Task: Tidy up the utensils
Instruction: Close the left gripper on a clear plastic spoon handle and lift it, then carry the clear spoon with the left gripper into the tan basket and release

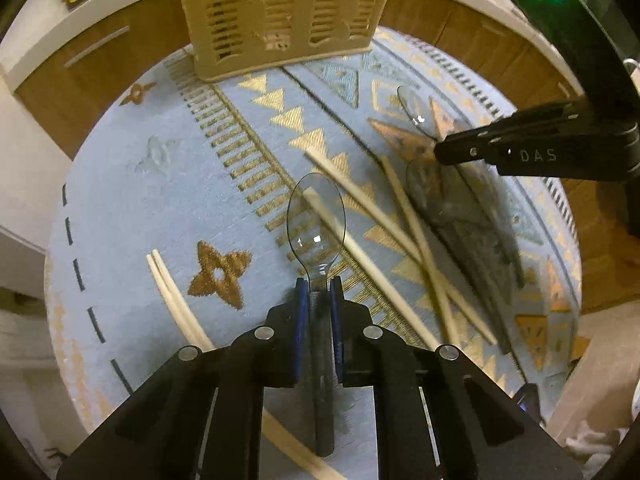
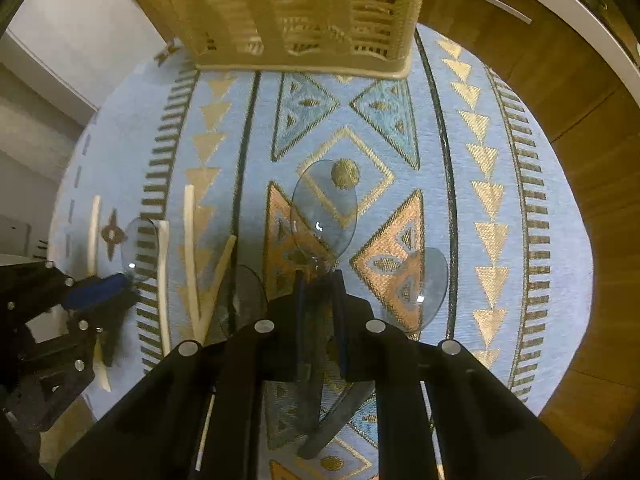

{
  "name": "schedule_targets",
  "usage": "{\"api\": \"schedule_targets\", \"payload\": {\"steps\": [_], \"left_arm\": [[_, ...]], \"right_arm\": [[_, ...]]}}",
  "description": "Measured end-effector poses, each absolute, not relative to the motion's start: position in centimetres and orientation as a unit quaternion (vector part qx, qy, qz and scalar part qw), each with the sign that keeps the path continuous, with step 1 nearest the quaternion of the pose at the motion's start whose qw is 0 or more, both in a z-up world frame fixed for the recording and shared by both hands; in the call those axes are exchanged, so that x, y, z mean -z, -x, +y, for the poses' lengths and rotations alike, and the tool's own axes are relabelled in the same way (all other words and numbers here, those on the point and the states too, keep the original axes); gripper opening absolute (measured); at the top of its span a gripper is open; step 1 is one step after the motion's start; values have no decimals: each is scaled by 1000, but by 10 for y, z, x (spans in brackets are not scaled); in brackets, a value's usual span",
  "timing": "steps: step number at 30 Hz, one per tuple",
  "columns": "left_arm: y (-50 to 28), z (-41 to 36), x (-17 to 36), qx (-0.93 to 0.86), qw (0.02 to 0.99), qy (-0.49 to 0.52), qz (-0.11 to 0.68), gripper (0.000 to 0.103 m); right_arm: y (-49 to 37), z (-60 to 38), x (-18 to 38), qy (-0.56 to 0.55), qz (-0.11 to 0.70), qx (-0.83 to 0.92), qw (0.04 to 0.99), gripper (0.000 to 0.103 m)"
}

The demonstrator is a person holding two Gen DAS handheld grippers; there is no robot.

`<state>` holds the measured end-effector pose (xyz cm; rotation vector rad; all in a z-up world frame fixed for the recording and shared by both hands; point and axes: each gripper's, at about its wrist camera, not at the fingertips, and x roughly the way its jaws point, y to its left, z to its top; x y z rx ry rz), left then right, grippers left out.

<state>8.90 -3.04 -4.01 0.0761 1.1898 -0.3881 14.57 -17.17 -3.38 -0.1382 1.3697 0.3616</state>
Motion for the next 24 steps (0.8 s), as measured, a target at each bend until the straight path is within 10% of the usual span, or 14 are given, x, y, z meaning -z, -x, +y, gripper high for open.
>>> {"api": "schedule_targets", "payload": {"steps": [24], "left_arm": [[-112,-2,-158,154,973,55,165,9]], "right_arm": [[-136,-206,-153,-23,288,-215,933,10]]}}
